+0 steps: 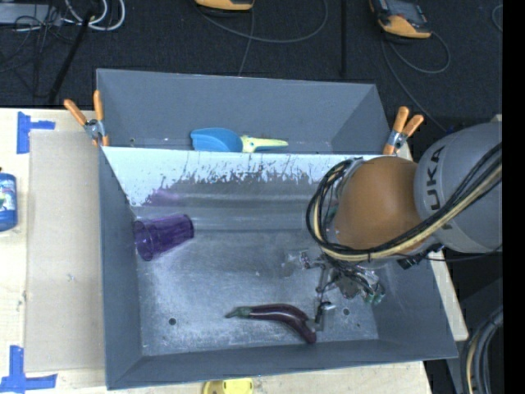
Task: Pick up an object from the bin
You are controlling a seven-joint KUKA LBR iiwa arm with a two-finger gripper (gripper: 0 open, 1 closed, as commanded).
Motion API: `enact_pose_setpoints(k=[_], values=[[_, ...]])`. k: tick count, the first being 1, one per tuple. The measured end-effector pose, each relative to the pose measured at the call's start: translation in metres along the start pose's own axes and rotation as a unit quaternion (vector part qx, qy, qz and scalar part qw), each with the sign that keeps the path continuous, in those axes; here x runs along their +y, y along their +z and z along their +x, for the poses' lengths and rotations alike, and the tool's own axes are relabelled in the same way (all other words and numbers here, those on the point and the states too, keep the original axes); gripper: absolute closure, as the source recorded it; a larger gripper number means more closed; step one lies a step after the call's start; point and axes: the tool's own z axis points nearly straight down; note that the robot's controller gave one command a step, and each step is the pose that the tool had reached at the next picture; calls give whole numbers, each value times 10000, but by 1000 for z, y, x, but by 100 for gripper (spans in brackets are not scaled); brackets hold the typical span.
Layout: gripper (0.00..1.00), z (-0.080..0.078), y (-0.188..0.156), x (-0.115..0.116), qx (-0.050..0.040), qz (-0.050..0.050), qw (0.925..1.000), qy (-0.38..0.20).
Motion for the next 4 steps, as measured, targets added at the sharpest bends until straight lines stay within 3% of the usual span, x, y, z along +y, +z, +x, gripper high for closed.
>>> enact_pose_setpoints(k=[1,2,3,4], values=[[0,-6,23,8,9,4,9997,-246],[100,2,40,27,4,0,9969,-785],[100,2,40,27,4,1,9969,-788],[100,-15,-93,15,-12,1,9952,-975]])
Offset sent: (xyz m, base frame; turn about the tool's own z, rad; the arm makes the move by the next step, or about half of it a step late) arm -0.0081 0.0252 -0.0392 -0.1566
